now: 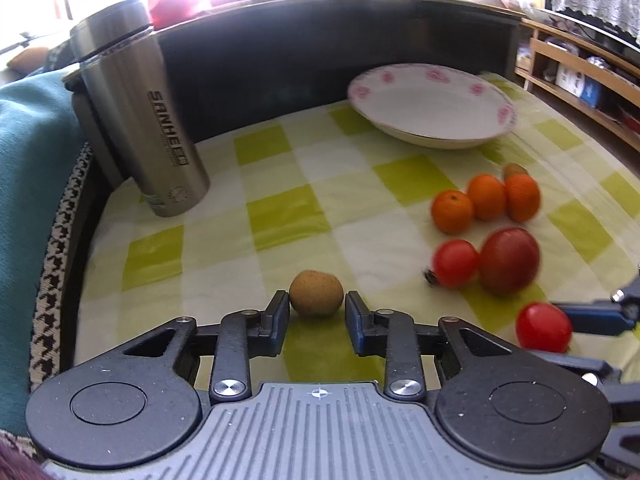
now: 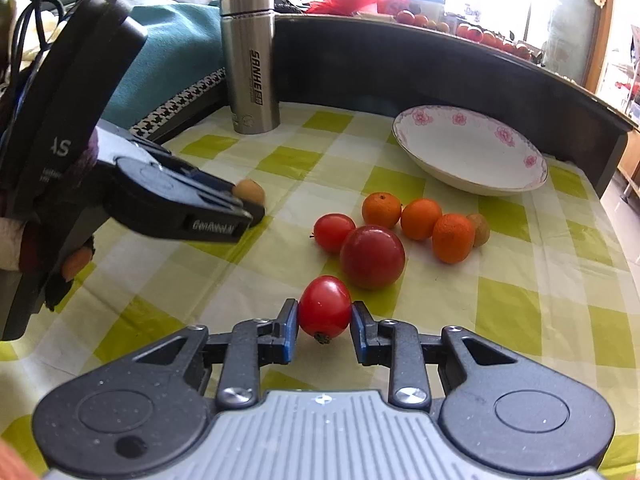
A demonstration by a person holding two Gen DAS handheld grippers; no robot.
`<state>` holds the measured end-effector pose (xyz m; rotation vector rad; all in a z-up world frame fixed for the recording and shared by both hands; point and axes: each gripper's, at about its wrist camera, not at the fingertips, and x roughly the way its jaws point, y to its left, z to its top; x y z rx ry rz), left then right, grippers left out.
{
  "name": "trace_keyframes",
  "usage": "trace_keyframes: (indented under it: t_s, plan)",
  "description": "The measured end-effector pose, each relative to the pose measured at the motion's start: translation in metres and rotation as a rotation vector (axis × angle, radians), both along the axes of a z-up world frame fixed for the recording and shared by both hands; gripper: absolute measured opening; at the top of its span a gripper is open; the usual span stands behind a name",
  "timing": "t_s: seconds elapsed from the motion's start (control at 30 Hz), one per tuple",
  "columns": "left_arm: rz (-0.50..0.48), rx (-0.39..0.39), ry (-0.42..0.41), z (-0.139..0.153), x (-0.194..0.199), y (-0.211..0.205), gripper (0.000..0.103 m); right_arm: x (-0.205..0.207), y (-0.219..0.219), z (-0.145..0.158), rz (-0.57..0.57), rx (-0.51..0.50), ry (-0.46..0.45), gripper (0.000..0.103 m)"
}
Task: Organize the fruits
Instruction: 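Grasp a small red tomato with the right tool while the left tool grasps the brown round fruit, then carry both fruits over the white floral bowl and open both tools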
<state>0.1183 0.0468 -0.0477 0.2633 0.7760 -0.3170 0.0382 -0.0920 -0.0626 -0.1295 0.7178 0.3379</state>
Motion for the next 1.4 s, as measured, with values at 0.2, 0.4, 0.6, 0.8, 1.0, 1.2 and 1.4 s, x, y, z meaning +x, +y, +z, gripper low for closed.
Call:
trace_keyframes:
  t_s: [0.2,0.4,0.6,0.8,1.0,1.2,1.4]
  plan:
    - [-0.015,0.004,-0.006,-0.003,-0.002,-0.004,0.039,-0.003,0.0,-0.001,0.005,-0.014,0.007,0.033]
    - [-0.008,-0.025,-0.024,-0.006,0.006,-0.004,0.048,0.002,-0.004,-0.009,-0.005,0.008,0.033,0.034]
    - [-0.02,-0.019,-0.034,-0.006,0.004,-0.006,0.041,0.002,-0.004,-0.01,-0.004,0.005,0.034,0.034]
    - [-0.023,-0.017,-0.011,-0.001,-0.006,-0.007,0.037,0.003,-0.009,-0.002,-0.021,0.008,0.045,0.033]
    - [-0.031,-0.035,-0.049,0.026,-0.027,-0.019,0.037,0.004,-0.027,0.023,-0.079,0.043,0.014,0.033]
    - [-0.055,-0.088,-0.084,0.056,-0.03,-0.04,0.037,0.015,-0.056,0.05,-0.152,0.057,-0.027,0.033]
    - [-0.083,-0.103,-0.108,0.061,0.003,-0.064,0.037,0.056,-0.085,0.06,-0.169,0.064,-0.055,0.033]
